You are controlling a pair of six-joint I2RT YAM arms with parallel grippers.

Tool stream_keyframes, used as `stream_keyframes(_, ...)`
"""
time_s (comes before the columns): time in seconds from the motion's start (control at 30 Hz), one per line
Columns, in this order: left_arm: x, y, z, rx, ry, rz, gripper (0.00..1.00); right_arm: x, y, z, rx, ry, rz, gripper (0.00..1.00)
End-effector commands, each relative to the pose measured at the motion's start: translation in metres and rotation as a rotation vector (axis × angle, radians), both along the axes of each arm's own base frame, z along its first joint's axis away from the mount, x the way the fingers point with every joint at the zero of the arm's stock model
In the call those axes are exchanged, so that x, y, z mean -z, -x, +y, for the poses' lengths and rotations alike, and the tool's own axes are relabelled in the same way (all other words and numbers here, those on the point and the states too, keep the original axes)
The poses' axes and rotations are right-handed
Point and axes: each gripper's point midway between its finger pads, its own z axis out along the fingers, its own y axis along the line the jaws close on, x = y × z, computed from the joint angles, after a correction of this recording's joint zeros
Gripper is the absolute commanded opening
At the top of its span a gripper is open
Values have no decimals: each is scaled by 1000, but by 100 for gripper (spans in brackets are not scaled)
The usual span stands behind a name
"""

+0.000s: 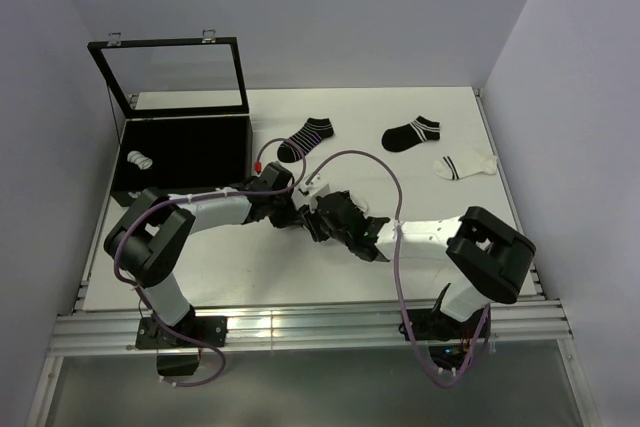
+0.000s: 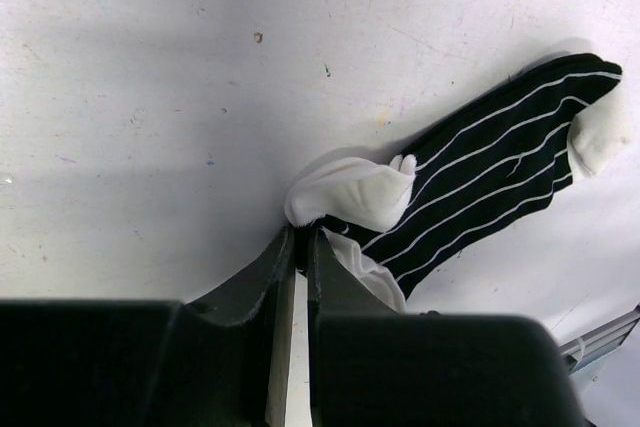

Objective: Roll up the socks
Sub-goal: Roll the sock at the center of the board.

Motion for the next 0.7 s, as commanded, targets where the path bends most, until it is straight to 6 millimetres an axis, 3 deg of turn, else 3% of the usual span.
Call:
stream_keyframes(0.0,31,24,28,30,-155,91,13,-10,-4,6,-13,10,-29,41)
stream_keyframes(0.23,31,24,28,29,-152,93,13,4,-2,9,-31,40,-25,42)
stream_keyframes(0.67,30,26,26,28,-140,97,12,45,-3,8,-3,148,17,40)
